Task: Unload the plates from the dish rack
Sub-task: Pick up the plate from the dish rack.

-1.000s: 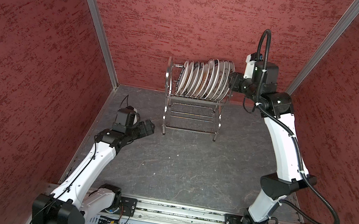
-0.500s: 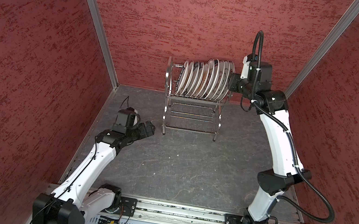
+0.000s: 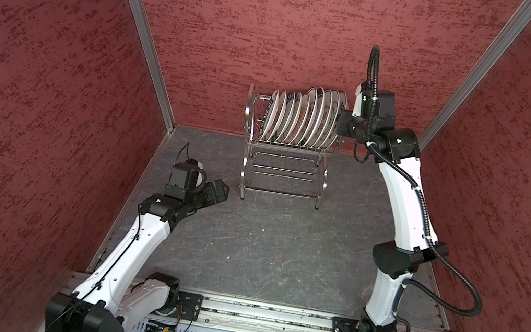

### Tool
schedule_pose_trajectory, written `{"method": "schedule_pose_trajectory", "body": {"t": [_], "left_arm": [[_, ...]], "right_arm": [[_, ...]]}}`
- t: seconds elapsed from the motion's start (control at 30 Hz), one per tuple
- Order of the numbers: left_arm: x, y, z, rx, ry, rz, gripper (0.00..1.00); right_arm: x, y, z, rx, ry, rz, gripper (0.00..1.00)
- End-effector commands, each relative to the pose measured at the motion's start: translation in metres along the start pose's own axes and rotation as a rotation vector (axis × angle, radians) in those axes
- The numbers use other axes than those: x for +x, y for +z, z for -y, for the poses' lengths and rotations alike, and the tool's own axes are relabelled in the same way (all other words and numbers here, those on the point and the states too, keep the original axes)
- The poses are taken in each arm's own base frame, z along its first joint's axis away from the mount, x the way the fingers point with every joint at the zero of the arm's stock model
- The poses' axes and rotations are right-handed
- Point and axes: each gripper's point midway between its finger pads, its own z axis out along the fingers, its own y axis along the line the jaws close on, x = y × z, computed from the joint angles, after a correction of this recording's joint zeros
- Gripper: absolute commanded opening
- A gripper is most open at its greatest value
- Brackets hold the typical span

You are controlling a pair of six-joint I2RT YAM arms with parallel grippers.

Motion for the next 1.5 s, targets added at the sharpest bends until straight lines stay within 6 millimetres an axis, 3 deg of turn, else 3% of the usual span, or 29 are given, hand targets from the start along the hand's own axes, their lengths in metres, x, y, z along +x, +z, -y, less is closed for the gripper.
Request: {"method": "schedule_pose_trajectory", "body": {"t": [0.0,0.47,0.67,1.1,1.47], "left_arm": [[0.005,-0.002,0.001,0.018,0.013,-0.003,0.99],[0.012,-0.007,0.002,0.047,-0.017,0.013,1.00],[0.013,-0.015,0.013,0.098,-0.033,0.033,1.00],[0.015,-0.015,0.010,0.080,-0.023,0.030,1.00],[0.016,-0.012,0.008,0.070,-0.016,0.028,1.00]], "right_arm": [[0.006,0.001,0.005,0.034,-0.019,-0.024,0.42],[0.002,0.002,-0.001,0.038,-0.024,-0.002,0.30],[0.001,0.002,0.000,0.069,-0.033,0.012,0.24],[0.001,0.002,-0.003,0.109,-0.054,0.029,0.15],[-0.016,-0.011,-0.008,0.147,-0.058,0.112,0.06]]}}
